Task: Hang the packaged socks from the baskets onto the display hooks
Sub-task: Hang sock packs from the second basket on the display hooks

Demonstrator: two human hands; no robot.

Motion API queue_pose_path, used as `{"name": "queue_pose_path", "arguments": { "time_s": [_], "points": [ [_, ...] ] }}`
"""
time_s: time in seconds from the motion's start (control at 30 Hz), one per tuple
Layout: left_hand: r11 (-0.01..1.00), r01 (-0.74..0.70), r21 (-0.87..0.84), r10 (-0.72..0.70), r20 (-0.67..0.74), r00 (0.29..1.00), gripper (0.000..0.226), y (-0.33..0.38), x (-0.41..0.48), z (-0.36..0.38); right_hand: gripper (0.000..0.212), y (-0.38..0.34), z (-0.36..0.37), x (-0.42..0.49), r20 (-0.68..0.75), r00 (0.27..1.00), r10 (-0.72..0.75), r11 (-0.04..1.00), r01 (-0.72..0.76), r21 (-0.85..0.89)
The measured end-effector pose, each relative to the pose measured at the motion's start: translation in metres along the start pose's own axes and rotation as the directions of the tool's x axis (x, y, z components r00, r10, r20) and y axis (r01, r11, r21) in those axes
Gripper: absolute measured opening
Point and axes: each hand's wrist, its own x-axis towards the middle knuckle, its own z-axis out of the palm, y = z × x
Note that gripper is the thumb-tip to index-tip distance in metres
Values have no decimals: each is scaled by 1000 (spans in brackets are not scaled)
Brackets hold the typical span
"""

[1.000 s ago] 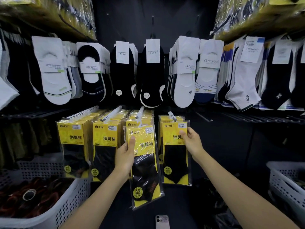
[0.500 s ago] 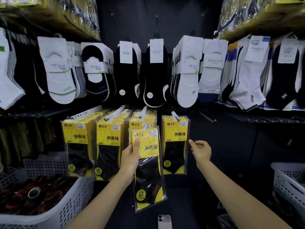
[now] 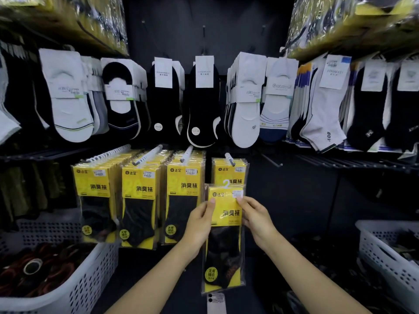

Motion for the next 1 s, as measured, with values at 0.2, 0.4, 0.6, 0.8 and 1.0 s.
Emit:
{"name": "queue_pose_path", "arguments": {
  "time_s": [0.2, 0.4, 0.6, 0.8, 1.0],
  "points": [
    [1000, -4, -28, 8, 151, 988, 32, 11, 5, 10, 11, -18, -17, 12, -289, 957, -24, 996, 47, 73],
    [1000, -6, -17, 8, 93, 996, 49, 13, 21, 16, 4, -41, -4, 32, -292, 944, -153, 988, 138, -72],
    [999, 10, -49, -9, 27, 1000, 48, 2, 36, 9, 4, -34, 12, 47, -269, 943, -193, 975, 154, -160],
    [1000, -6, 14, 6, 25, 1000, 48, -2, 46, 7, 13, -17, 7, 62, -243, 970, -10, 998, -6, -65],
    [993, -44, 108, 40, 38, 998, 49, -10, 47, 3, 32, 0, -3, 64, -302, 953, -27, 980, -35, -198]
  ]
}}
